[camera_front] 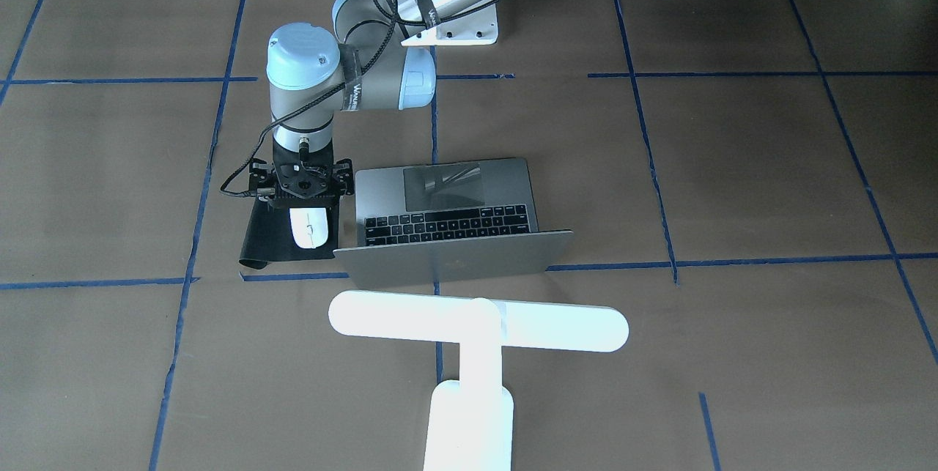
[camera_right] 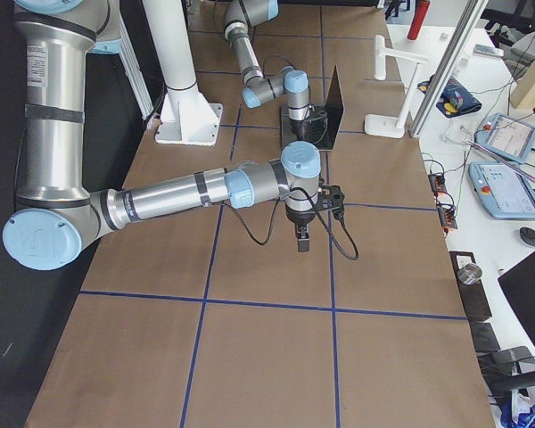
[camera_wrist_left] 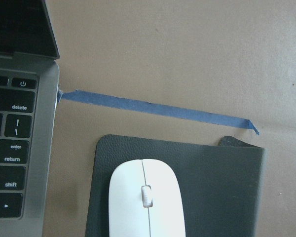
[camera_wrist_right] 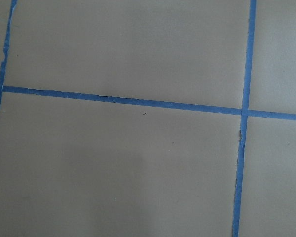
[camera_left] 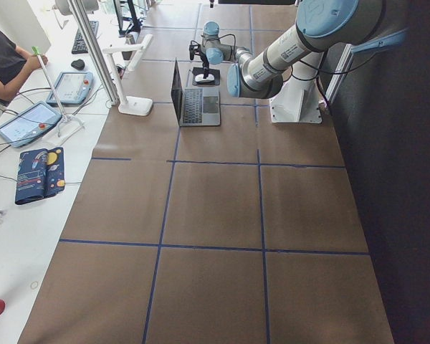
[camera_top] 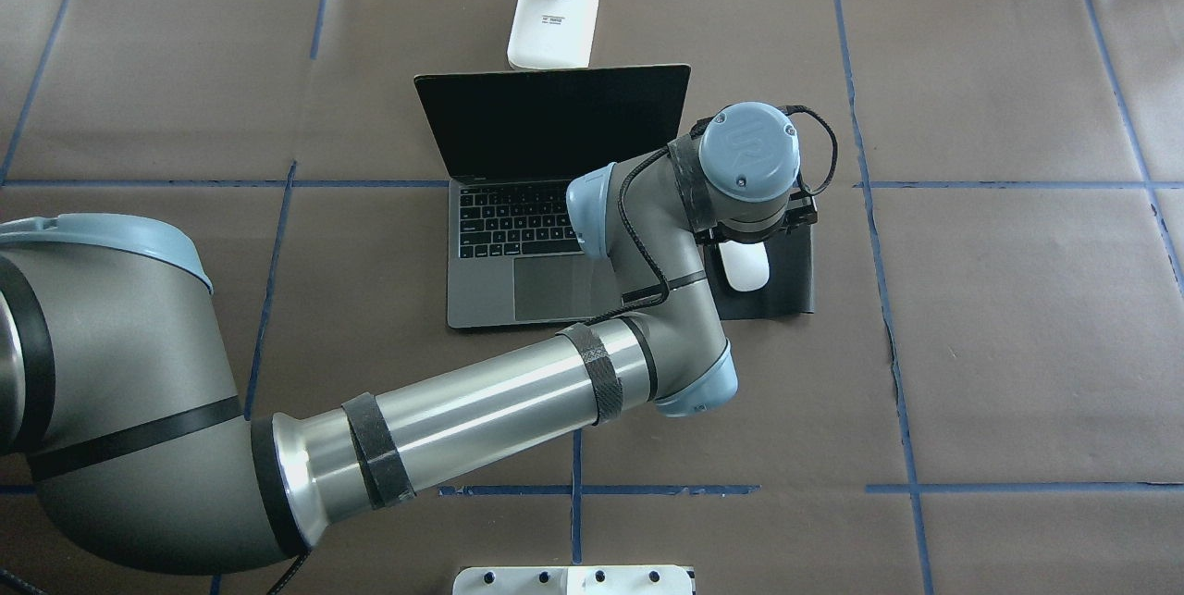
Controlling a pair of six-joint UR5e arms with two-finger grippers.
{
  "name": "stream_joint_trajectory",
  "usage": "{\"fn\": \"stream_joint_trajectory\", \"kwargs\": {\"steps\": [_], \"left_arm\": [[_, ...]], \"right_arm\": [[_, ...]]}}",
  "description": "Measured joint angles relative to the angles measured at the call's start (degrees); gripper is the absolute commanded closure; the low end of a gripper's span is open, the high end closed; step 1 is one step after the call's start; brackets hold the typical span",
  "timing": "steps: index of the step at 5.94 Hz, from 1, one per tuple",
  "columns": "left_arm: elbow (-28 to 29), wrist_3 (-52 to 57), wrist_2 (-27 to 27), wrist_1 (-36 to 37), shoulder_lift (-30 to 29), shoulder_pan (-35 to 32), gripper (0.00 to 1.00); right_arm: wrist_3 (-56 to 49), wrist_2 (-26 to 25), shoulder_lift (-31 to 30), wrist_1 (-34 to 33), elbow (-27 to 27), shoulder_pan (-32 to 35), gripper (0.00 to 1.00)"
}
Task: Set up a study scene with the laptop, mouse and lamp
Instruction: 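Release the mouse and withdraw the left gripper over the laptop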
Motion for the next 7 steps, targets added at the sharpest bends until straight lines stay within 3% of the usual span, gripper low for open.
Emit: {"fn": "stream_joint_trajectory", "kwargs": {"steps": [1,2,4,7], "left_arm": [[-2.0,-0.1,-3.6,2.1,0.6,-1.1,0.00],[-7.8,-0.1,-7.7,6.4,3.7,-2.2,0.00],[-31.8,0.7,-10.7,18.6,17.4,-3.1,0.00],[-58.3,8.8,-15.1,29.1,35.8,-8.1,0.00]], "right_arm": [[0.1,-0.4,-0.1,0.0,0.3,0.2,0.00],[0.7,-0.7,-0.4,0.0,0.8,0.2,0.00],[2.2,-0.7,-0.7,-0.3,0.7,0.2,0.00],[2.8,-3.3,-0.8,-0.2,-1.4,0.2,0.00]]}}
